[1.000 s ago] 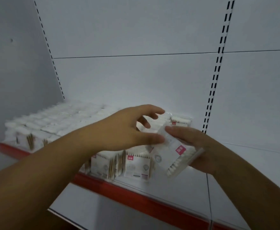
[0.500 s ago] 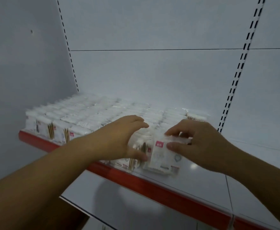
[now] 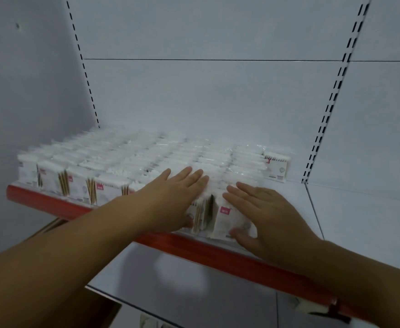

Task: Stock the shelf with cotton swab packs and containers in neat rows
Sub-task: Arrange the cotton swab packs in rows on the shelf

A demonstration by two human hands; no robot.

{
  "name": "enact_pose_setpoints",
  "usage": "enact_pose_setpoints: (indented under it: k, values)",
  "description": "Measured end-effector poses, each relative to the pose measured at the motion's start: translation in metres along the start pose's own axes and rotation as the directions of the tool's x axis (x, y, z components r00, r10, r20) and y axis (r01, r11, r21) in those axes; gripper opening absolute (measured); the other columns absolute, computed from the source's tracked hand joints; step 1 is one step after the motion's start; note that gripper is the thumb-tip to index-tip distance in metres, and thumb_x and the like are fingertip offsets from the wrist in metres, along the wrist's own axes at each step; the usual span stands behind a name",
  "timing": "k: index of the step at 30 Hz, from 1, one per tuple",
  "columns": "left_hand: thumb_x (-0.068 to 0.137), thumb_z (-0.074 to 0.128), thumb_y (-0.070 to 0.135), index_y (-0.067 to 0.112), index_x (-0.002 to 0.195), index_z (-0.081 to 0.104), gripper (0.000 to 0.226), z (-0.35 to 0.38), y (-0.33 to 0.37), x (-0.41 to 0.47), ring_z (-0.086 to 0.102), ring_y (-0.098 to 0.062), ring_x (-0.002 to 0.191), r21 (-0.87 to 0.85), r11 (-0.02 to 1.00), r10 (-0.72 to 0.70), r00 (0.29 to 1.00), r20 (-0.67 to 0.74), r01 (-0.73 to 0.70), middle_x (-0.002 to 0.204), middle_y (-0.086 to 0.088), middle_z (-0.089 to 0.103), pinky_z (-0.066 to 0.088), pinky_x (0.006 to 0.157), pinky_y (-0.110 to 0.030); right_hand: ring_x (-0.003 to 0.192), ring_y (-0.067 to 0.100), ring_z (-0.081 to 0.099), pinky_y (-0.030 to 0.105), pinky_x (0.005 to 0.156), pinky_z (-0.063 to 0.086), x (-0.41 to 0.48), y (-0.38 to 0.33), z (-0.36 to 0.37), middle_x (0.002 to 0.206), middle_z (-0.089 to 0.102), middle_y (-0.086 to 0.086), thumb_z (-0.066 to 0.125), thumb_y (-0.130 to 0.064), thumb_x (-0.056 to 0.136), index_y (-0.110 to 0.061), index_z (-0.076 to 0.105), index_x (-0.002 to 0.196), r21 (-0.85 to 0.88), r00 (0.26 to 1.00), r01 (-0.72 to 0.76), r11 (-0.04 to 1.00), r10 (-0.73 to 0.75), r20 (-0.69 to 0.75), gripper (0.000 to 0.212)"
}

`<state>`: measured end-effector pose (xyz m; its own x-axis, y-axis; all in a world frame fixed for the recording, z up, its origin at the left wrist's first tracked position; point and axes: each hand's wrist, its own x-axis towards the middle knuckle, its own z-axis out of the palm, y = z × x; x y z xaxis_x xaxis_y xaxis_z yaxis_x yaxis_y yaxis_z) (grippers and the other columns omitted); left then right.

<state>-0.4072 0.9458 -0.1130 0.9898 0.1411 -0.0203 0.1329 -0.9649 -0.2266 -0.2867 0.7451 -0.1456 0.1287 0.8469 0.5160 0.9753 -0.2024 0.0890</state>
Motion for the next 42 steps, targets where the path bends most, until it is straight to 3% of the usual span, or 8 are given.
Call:
enact_pose_setpoints:
  k: [7, 13, 18, 21, 24, 30, 37, 42]
  values:
    - [0.092, 0.049, 0.051, 0.018, 0.150, -0.018, 0.094, 0.001, 0.004, 0.000, -0.013, -0.018, 0.147, 0.047, 0.999, -0.012, 0.999, -0.034, 0.014, 0.161, -0.002, -0.014, 0.001, 0.118, -0.047, 0.128, 0.031, 0.048, 0.058, 0.101, 0.040, 0.005, -0.021, 0.008, 0.138, 0.051, 0.013, 0.080, -0.036, 0.073, -0.015, 0.061, 0.127, -0.078, 0.999, -0.029, 0.997, 0.031, 0.017, 0.061]
    - [0.080, 0.059, 0.065, 0.023, 0.147, -0.024, 0.115, -0.017, 0.003, -0.002, -0.024, -0.016, 0.144, -0.103, 0.995, -0.007, 0.999, 0.036, 0.010, 0.157, 0.003, -0.027, -0.009, 0.116, -0.044, 0.140, -0.005, -0.020, 0.033, 0.118, -0.011, 0.003, -0.021, 0.006, 0.155, -0.010, -0.019, 0.041, -0.059, 0.087, -0.044, 0.009, 0.146, 0.259, 0.978, -0.188, 0.947, 0.155, 0.142, 0.070]
    - [0.080, 0.063, 0.058, 0.021, 0.146, -0.027, 0.117, -0.022, 0.036, 0.013, -0.028, -0.017, 0.142, -0.020, 0.993, 0.114, 0.992, -0.062, -0.115, 0.154, 0.001, -0.032, -0.012, 0.117, -0.046, 0.141, 0.006, 0.020, 0.011, 0.106, 0.018, 0.021, 0.017, -0.002, 0.148, 0.023, -0.028, 0.040, -0.043, 0.099, -0.053, 0.021, 0.137, 0.708, 0.700, -0.558, 0.434, 0.704, 0.120, 0.044]
    - [0.078, 0.069, 0.056, 0.019, 0.146, -0.028, 0.124, -0.024, 0.051, 0.030, -0.028, -0.023, 0.143, -0.001, 0.992, 0.122, 0.992, 0.024, -0.122, 0.154, -0.004, -0.034, -0.010, 0.117, -0.051, 0.135, 0.016, 0.033, 0.030, 0.110, 0.025, 0.043, 0.033, 0.018, 0.154, 0.028, -0.003, 0.037, -0.043, 0.101, -0.022, 0.024, 0.148, 0.764, 0.565, -0.645, 0.016, 0.683, 0.463, 0.054]
    - [0.076, 0.071, 0.055, 0.019, 0.147, -0.025, 0.124, -0.021, 0.047, 0.038, -0.023, -0.024, 0.145, -0.045, 0.992, 0.122, 0.989, 0.088, -0.118, 0.156, -0.005, -0.029, -0.006, 0.118, -0.050, 0.123, 0.022, 0.051, 0.043, 0.110, 0.036, 0.055, 0.035, 0.037, 0.137, 0.052, 0.005, 0.041, -0.041, 0.100, -0.018, 0.045, 0.136, 0.785, 0.576, -0.609, -0.114, 0.617, 0.537, 0.042]
    - [0.072, 0.072, 0.059, 0.021, 0.151, -0.014, 0.123, -0.028, 0.045, 0.039, -0.013, -0.023, 0.147, 0.015, 0.992, 0.124, 0.981, 0.149, -0.128, 0.159, -0.003, -0.019, 0.003, 0.119, -0.048, 0.131, 0.018, 0.042, 0.040, 0.114, 0.028, 0.050, 0.044, 0.029, 0.144, 0.045, 0.000, 0.034, -0.054, 0.098, -0.020, 0.042, 0.141, 0.720, 0.606, -0.694, -0.005, 0.535, 0.588, 0.055]
    - [0.067, 0.040, 0.089, 0.029, 0.133, 0.041, 0.088, -0.101, 0.071, 0.070, 0.055, -0.017, 0.104, 0.079, 0.996, 0.023, 0.999, 0.047, -0.027, 0.125, 0.005, 0.059, 0.042, 0.080, -0.031, 0.145, 0.022, 0.018, 0.035, 0.115, 0.014, -0.029, 0.141, -0.085, 0.159, 0.017, 0.006, 0.034, -0.056, 0.097, -0.019, 0.022, 0.151, -0.060, 0.680, -0.663, 0.746, 0.633, 0.369, 0.066]
    - [0.088, 0.028, 0.072, 0.024, 0.153, 0.014, 0.082, -0.165, 0.176, 0.144, 0.011, -0.021, 0.148, -0.013, 0.993, 0.114, 0.993, -0.036, -0.114, 0.161, 0.000, 0.012, 0.016, 0.118, -0.047, 0.147, 0.026, 0.004, 0.049, 0.117, 0.004, -0.141, 0.195, -0.201, 0.159, 0.009, 0.010, 0.032, -0.057, 0.096, -0.023, 0.018, 0.151, -0.689, 0.652, -0.357, 0.630, 0.697, 0.300, 0.065]
